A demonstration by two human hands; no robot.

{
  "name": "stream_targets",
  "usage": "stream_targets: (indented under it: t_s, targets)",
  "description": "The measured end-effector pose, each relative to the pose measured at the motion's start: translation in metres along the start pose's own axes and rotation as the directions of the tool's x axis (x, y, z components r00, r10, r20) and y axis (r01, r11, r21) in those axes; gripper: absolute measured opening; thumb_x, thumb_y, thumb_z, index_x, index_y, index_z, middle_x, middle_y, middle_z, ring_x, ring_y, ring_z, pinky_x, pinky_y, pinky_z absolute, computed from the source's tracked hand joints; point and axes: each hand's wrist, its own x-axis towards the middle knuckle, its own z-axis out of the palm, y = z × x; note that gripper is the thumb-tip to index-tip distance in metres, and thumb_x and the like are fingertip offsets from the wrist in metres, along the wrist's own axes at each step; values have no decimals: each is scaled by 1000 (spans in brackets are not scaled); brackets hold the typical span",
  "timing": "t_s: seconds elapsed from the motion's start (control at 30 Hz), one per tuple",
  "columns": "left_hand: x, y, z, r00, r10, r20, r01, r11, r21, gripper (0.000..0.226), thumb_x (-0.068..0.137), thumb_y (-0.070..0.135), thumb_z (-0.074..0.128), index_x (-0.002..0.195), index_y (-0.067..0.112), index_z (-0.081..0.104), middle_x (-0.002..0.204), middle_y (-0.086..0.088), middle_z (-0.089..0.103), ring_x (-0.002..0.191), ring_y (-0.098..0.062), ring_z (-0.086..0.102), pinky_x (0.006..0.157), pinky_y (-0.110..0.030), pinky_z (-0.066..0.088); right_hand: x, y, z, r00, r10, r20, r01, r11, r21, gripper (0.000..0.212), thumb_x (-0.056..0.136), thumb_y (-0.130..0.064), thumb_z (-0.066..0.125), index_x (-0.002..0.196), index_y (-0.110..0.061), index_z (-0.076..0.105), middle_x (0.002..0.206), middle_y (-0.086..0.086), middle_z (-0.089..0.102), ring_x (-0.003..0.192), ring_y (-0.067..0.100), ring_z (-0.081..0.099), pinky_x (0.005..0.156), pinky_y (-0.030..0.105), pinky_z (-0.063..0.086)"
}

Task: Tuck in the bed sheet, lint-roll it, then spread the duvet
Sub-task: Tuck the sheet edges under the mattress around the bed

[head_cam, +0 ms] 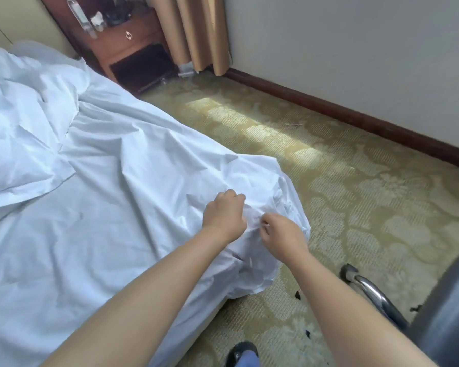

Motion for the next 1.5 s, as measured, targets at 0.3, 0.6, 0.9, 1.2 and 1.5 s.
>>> stream_targets:
  t_s: [0.3,0.6,0.9,1.2,1.5]
  targets:
    - [-53,-29,-160,962,-65,265,115,978,-175,45,92,12,42,137,18,46,139,1,46,125,-21,46,93,-32,42,-29,-127,-157,944,132,301,-90,985,-150,45,97,-30,46,140,-19,39,143,-4,40,113,20,53,81,32,46]
    - [-52,-59,-231,951,-118,285,200,938,-281,50,93,11,40,141,20,42,146,4,40,130,-17,42,96,-28,40,18,-189,-225,911,108,399,-2,966,-258,46,97,-34,46,141,-21,39,139,-3,48,119,18,52,91,30,43]
    - [11,-85,-251,898,-312,310,409,853,-324,48,95,16,40,142,23,40,145,4,41,128,-17,45,98,-28,41,142,-221,-233,808,-55,587,306,890,-339,44,98,-35,45,139,-22,40,137,2,49,123,24,48,95,33,42]
    - [70,-67,-256,691,-596,409,722,577,-381,48,97,17,40,144,23,38,147,2,39,130,-18,43,100,-28,39,271,-262,-231,518,-285,806,706,675,-215,42,100,-32,41,140,-22,39,141,0,45,126,22,46,96,32,39]
    - [43,-52,-229,507,-709,491,844,291,-451,49,94,17,43,143,24,39,145,2,41,131,-18,42,104,-28,39,258,-285,-206,236,-329,914,929,352,-114,43,99,-26,42,141,-19,40,142,0,44,129,21,44,98,32,38]
